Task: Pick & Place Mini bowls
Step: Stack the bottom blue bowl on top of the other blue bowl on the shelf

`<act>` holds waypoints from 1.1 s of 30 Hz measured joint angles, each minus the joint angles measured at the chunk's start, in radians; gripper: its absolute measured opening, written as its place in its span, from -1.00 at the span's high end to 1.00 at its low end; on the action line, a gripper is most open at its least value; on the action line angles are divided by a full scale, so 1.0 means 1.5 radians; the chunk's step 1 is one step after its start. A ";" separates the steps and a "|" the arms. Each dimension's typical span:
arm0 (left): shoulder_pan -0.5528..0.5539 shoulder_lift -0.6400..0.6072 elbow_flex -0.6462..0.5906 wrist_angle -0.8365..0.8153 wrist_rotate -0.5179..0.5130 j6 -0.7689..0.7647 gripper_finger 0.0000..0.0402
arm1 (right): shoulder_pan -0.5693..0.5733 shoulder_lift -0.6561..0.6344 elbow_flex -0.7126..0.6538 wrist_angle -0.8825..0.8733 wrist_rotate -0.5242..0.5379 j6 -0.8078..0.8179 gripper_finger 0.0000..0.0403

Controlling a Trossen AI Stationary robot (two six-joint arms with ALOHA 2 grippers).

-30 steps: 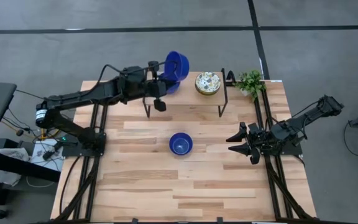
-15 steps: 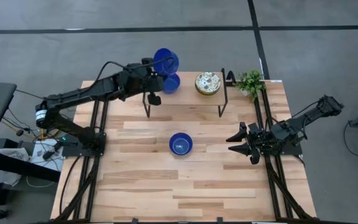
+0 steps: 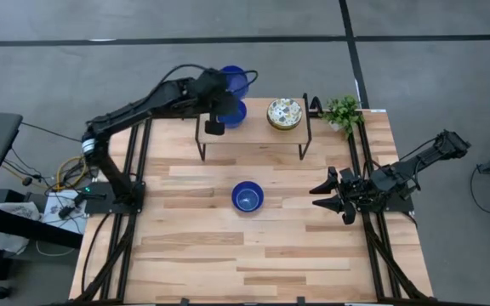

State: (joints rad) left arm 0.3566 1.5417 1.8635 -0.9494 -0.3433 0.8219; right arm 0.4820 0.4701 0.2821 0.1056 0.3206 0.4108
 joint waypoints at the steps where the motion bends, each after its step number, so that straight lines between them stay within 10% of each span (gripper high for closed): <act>1: 0.003 0.015 0.012 -0.024 0.000 0.000 0.97 | 0.000 0.000 0.000 0.000 0.000 0.000 0.12; 33: 0.043 0.110 0.024 -0.150 0.127 -0.046 0.97 | 0.000 0.000 0.000 -0.017 0.000 0.000 0.12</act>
State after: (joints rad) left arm 0.4215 1.7060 1.8988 -1.1745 -0.1529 0.7532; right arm 0.4820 0.4702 0.2821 0.0807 0.3202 0.4103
